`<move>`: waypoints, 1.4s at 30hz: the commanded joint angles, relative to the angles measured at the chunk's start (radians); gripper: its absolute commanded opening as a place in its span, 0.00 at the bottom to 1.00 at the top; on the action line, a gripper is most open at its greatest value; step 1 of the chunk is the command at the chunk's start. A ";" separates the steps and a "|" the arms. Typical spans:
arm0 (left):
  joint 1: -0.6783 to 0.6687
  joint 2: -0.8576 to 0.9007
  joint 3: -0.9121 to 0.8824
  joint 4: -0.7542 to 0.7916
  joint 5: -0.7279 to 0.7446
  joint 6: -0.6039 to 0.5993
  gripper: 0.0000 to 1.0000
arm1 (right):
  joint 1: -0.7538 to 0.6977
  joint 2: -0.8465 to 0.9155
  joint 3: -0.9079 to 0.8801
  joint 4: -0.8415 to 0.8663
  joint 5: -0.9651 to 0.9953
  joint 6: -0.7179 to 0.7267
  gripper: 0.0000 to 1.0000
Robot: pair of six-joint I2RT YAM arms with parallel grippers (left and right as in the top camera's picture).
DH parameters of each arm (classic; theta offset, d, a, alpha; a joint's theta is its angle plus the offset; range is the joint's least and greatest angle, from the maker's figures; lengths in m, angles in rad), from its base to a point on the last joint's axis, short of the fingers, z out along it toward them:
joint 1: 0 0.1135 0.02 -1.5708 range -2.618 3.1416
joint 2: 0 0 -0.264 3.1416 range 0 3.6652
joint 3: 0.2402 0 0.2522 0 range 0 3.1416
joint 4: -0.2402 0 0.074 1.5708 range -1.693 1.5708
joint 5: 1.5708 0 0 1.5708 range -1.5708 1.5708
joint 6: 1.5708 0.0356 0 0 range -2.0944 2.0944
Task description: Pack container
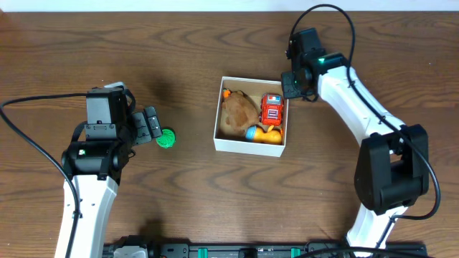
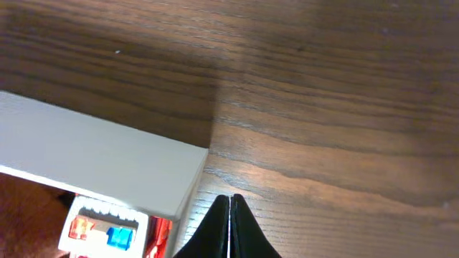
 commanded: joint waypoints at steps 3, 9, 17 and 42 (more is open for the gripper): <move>0.004 0.002 0.021 0.000 -0.008 -0.010 0.98 | -0.026 0.000 0.001 0.003 -0.092 -0.074 0.05; 0.004 0.002 0.021 0.000 -0.008 -0.010 0.98 | -0.027 0.000 0.001 -0.002 -0.267 -0.171 0.05; 0.004 0.002 0.021 0.000 -0.008 -0.010 0.98 | -0.027 0.000 0.002 0.018 -0.243 -0.161 0.11; 0.028 0.130 0.228 -0.147 -0.034 -0.130 0.98 | -0.370 -0.105 0.023 -0.189 -0.060 -0.056 0.99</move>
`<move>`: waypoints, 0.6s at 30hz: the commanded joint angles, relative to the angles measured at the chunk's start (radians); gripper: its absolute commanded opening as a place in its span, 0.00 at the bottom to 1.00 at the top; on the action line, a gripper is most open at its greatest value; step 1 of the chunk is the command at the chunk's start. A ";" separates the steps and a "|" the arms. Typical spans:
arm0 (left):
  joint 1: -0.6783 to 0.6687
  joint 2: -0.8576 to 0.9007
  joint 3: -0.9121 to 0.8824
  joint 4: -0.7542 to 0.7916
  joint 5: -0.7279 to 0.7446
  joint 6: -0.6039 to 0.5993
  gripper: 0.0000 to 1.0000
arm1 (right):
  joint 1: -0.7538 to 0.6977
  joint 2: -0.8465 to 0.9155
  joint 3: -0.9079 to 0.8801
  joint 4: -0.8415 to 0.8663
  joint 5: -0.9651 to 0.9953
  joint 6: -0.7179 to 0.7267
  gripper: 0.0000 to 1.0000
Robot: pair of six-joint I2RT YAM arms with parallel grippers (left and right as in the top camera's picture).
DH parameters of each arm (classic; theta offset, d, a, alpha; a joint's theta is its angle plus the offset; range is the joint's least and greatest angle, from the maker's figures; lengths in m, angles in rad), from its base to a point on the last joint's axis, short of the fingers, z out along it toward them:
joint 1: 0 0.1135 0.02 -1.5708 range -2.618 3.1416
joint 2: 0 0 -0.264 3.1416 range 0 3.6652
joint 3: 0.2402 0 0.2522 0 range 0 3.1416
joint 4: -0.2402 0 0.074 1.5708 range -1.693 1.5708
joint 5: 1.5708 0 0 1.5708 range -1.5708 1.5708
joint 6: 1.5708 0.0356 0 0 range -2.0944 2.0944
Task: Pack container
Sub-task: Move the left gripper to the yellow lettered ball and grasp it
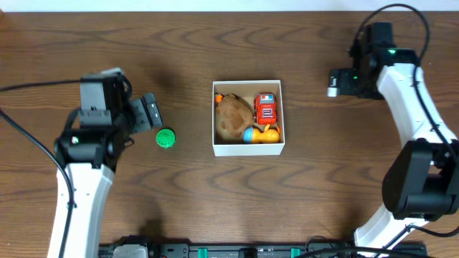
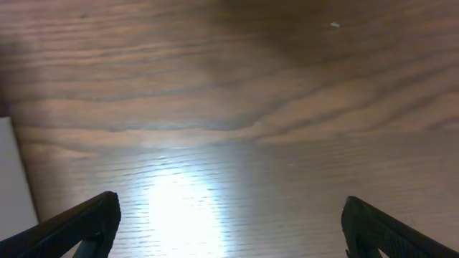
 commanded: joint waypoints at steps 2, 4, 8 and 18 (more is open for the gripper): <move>0.069 0.053 0.065 -0.101 -0.081 -0.176 0.98 | -0.054 -0.020 0.017 -0.022 -0.038 0.008 0.99; 0.125 0.050 0.064 -0.137 -0.080 -0.253 0.98 | -0.075 -0.020 0.017 -0.031 -0.039 0.009 0.99; 0.248 0.051 0.056 -0.209 -0.079 -0.322 0.98 | -0.100 -0.020 0.017 -0.039 -0.039 0.009 0.99; 0.417 0.238 -0.093 -0.124 0.023 -0.292 0.98 | -0.111 -0.020 0.017 -0.042 -0.039 0.009 0.99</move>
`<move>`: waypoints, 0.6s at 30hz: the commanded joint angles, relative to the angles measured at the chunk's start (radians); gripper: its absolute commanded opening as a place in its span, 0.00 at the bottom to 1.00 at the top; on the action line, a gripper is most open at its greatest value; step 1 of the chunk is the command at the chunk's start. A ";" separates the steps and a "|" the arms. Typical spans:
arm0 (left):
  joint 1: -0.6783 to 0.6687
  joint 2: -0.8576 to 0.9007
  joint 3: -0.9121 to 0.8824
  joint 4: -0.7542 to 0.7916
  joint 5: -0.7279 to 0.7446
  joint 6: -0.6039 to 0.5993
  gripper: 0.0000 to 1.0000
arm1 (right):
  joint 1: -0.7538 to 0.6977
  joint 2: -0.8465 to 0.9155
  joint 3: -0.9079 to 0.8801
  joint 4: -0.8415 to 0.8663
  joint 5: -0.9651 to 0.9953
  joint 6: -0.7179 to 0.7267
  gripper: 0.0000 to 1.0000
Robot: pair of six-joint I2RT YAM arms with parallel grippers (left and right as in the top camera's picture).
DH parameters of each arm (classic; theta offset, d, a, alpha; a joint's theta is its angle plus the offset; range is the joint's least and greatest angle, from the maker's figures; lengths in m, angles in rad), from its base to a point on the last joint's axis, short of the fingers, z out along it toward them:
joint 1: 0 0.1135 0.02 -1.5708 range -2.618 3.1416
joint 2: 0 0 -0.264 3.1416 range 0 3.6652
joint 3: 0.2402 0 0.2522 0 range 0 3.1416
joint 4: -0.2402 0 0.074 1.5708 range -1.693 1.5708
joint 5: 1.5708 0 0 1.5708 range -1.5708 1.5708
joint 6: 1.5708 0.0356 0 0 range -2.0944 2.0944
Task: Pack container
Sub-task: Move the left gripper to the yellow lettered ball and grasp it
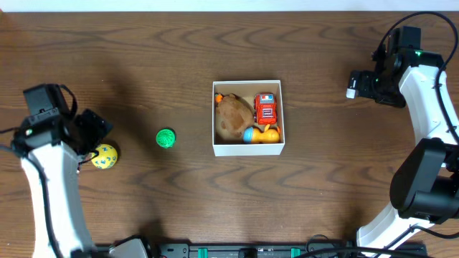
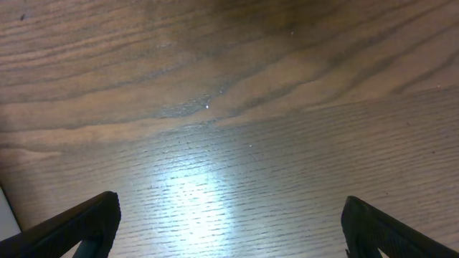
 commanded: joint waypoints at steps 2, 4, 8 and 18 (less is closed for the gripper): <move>0.008 0.136 -0.033 0.010 0.029 -0.008 0.98 | -0.006 -0.020 0.017 -0.006 -0.007 0.009 0.99; 0.008 0.187 -0.033 0.023 0.029 -0.008 0.98 | -0.006 -0.020 0.017 -0.009 -0.007 0.009 0.99; 0.011 0.275 -0.033 0.073 0.028 -0.008 0.98 | -0.007 -0.020 0.017 -0.013 -0.007 0.009 0.99; 0.011 0.367 -0.033 0.163 -0.014 -0.008 0.98 | -0.006 -0.020 0.017 -0.017 -0.006 0.009 0.99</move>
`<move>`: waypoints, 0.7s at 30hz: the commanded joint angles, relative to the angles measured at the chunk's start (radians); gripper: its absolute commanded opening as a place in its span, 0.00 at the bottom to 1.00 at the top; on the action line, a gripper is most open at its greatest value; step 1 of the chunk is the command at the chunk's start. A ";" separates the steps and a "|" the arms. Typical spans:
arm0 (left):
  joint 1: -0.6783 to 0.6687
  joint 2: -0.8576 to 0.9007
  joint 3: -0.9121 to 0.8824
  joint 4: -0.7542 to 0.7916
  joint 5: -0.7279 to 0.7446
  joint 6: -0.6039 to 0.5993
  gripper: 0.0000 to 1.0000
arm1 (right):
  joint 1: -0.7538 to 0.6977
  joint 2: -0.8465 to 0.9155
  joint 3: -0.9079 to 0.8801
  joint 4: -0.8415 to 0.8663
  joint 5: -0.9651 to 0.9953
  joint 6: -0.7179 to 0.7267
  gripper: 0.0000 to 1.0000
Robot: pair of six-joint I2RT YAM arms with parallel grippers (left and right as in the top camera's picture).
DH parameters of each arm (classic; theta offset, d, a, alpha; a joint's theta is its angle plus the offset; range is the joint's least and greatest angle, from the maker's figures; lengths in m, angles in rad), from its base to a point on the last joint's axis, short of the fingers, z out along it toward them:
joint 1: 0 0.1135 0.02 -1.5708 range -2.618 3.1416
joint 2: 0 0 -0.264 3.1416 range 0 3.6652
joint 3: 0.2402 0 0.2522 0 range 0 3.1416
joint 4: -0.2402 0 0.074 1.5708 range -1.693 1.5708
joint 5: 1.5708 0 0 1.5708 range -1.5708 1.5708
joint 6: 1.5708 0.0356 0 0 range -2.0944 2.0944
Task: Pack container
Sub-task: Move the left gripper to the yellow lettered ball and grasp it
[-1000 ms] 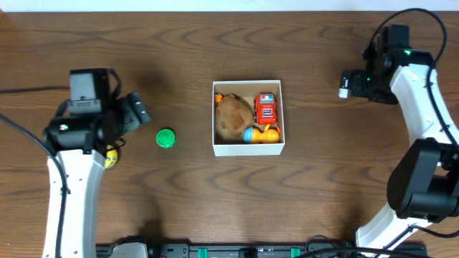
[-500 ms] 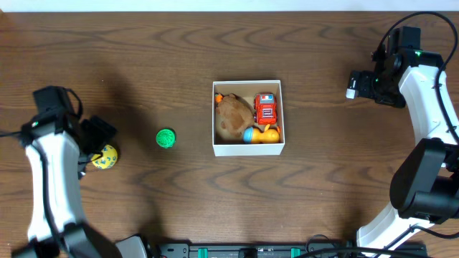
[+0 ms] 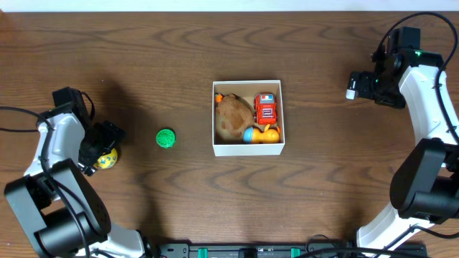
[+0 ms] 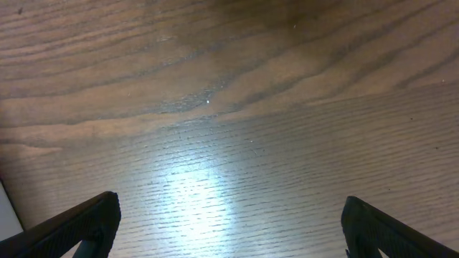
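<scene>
The white box [image 3: 248, 148] stands mid-table and holds a brown plush [image 3: 233, 117], a red toy truck [image 3: 265, 109] and an orange-and-blue toy [image 3: 258, 134]. A green ball [image 3: 166, 138] lies on the wood to the left of the box. Further left a yellow ball [image 3: 107, 160] sits right under my left gripper [image 3: 106, 143], whose dark fingers partly cover it; how the jaws stand does not show. My right gripper [image 3: 353, 84] [image 4: 229, 236] is wide open over bare wood far right of the box, holding nothing.
The wooden table [image 3: 179, 57] reaches to the back edge at the top of the overhead view. My right arm [image 3: 423, 107] runs along the right side. A black cable [image 3: 14, 129] loops by my left arm.
My left gripper has moved from up and left of the yellow ball to right over it, and the arm has swung round. The balls, the box and my right arm have not moved.
At first my right gripper was shut at the tilted box's back right corner and my left was by the green ball. Then the box stood square and my right gripper was open, away to the right. Later my left gripper was far left near a yellow ball, now over it.
</scene>
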 commanded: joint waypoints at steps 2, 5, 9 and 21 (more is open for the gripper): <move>0.005 0.017 0.005 0.026 -0.039 -0.008 0.98 | -0.006 -0.020 0.017 -0.009 -0.003 0.009 0.99; 0.005 0.017 0.005 0.045 -0.040 -0.008 0.96 | -0.006 -0.020 0.017 -0.010 -0.003 0.009 0.99; 0.005 0.017 0.005 0.047 -0.040 -0.008 0.74 | -0.006 -0.020 0.017 -0.011 -0.003 0.009 0.99; 0.005 0.016 0.016 0.031 -0.039 -0.008 0.42 | -0.006 -0.020 0.017 -0.011 -0.003 0.009 0.99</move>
